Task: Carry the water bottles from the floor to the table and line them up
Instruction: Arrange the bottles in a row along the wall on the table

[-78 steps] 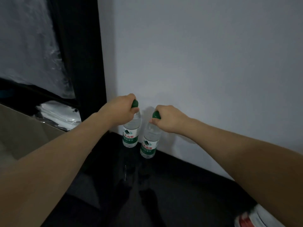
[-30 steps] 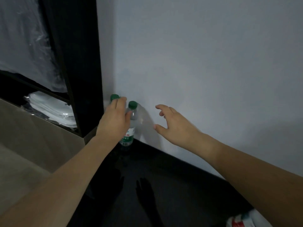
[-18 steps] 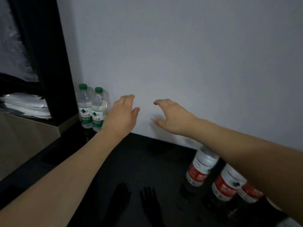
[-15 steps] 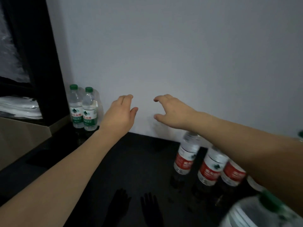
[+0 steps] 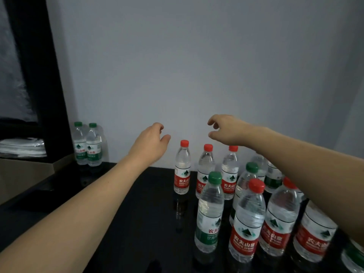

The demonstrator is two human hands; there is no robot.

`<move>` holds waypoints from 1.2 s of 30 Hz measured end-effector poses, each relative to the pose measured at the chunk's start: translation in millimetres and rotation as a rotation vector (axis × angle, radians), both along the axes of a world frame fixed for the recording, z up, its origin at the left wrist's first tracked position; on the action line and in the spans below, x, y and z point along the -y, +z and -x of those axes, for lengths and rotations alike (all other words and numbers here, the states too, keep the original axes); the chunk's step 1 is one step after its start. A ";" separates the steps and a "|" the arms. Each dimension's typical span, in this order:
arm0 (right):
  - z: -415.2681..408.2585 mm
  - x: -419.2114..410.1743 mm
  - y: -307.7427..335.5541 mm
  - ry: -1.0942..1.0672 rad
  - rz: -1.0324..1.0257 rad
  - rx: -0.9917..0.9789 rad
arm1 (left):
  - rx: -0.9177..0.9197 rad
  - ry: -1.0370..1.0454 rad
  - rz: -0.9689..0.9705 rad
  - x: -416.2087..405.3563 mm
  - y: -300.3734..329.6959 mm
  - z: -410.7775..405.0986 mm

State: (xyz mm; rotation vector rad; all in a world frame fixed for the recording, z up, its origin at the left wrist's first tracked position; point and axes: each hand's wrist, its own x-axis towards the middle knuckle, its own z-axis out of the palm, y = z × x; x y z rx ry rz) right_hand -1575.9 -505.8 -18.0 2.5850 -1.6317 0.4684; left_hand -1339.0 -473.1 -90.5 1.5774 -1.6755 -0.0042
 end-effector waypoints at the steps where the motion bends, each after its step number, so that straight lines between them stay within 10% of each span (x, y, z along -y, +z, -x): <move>1: 2.7 10.4 -2.6 -0.017 -0.018 -0.010 | -0.020 0.000 -0.037 9.9 0.4 3.2; 10: -10.2 116.1 -52.1 -0.078 -0.348 -0.251 | 0.035 -0.059 -0.220 122.8 -34.7 45.7; 36: -174.7 84.3 -3.5 0.091 0.003 -0.160 | -0.114 0.043 -0.014 64.9 -12.9 -151.6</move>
